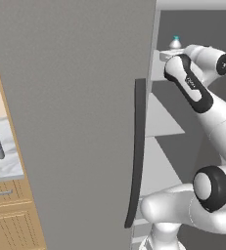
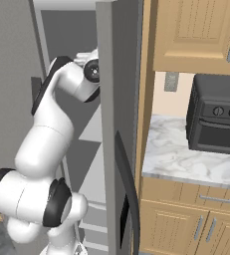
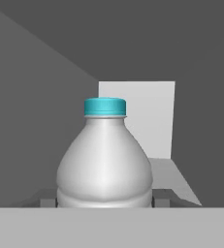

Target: Take the bottled waters from the counter and place them in the freezer to freeze. Close the freezer door after placing the bottles.

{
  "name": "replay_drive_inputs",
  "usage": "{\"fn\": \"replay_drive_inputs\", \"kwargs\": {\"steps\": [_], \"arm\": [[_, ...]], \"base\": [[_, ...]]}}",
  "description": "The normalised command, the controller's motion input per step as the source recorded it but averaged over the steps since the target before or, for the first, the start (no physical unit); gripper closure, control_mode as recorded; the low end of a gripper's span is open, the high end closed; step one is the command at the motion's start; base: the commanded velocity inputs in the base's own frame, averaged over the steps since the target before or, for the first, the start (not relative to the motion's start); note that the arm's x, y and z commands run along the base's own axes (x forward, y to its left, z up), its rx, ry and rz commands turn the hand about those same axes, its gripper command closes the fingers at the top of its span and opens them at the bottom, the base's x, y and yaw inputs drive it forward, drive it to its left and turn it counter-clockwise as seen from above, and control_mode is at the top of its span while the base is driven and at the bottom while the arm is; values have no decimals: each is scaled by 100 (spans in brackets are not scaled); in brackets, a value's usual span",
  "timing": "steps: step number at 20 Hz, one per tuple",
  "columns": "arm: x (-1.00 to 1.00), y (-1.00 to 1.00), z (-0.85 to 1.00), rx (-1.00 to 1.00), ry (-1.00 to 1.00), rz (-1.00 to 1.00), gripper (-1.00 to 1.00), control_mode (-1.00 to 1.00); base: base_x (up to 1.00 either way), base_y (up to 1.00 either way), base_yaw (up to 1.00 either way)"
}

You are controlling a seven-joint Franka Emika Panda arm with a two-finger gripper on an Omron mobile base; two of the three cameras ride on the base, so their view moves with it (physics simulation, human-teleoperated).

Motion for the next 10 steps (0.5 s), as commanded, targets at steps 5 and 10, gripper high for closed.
{"fn": "replay_drive_inputs", "kwargs": {"steps": [5,10], "arm": [[38,0,0,0,1,2,100,-100],[38,0,0,0,0,2,100,-100]], "base": [[0,0,0],[0,0,0]]}}
